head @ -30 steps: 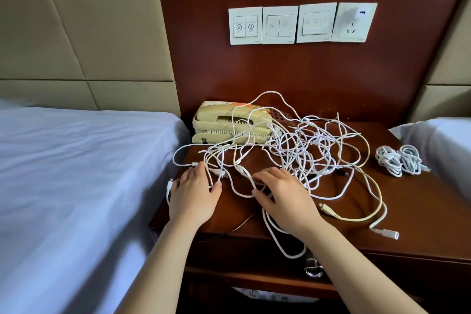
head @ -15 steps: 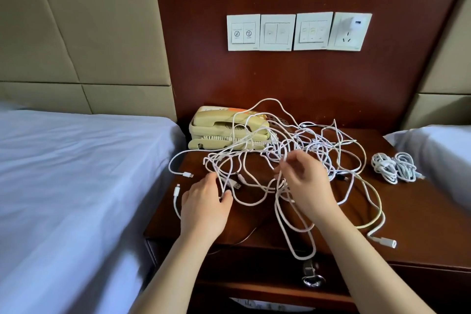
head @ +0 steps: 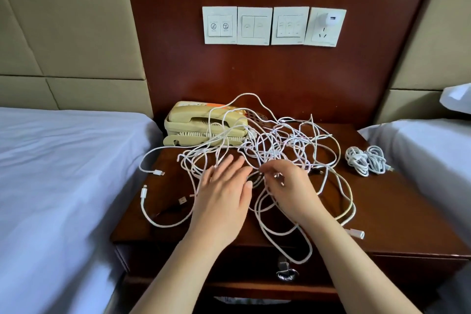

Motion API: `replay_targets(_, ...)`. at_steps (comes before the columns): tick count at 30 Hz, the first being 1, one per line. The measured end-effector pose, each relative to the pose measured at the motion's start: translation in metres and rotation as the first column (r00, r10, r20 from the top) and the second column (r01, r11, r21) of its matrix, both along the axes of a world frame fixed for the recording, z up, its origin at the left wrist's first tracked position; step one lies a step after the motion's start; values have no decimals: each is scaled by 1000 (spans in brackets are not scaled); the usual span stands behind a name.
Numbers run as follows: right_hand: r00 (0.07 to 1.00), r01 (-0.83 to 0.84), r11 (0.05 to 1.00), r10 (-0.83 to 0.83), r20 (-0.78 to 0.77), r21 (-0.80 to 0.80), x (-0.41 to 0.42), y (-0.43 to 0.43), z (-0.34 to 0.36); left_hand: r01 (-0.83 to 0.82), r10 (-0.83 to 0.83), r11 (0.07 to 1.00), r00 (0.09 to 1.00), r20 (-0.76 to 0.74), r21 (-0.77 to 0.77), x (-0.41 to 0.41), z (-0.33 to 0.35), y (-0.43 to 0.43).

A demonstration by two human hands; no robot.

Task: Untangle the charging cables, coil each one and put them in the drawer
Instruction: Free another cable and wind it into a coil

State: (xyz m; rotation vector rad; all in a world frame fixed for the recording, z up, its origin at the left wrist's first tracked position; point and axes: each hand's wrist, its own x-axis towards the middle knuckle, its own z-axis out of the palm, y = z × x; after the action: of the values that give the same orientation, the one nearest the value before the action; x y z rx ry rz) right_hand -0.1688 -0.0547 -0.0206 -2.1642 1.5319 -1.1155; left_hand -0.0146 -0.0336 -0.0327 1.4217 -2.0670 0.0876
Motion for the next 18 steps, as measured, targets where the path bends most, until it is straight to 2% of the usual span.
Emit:
replay_targets(3,986,-69,997,62,-155,-39,5,-11,-10,-151,146,987,985,88,62,-8,2,-8)
replay_targets(5,968,-63,997,51,-247,-43,6,-16,-14,-275,264,957,957,116,90,-5,6,-14)
replay_targets(8,929,-50,999,42,-369,-14,5,-19,-14,-375,358,921,922,150,107,4,9,-18)
replay_targets(12,877,-63,998,47,-478,-18,6,-19,-8,-352,339,920,935,102,172,11,5,-16)
replay_targets(18,895,36,961,-154,-418,-276,10,-16,-8,-334,348,910,937,-18,246,14,6,-13)
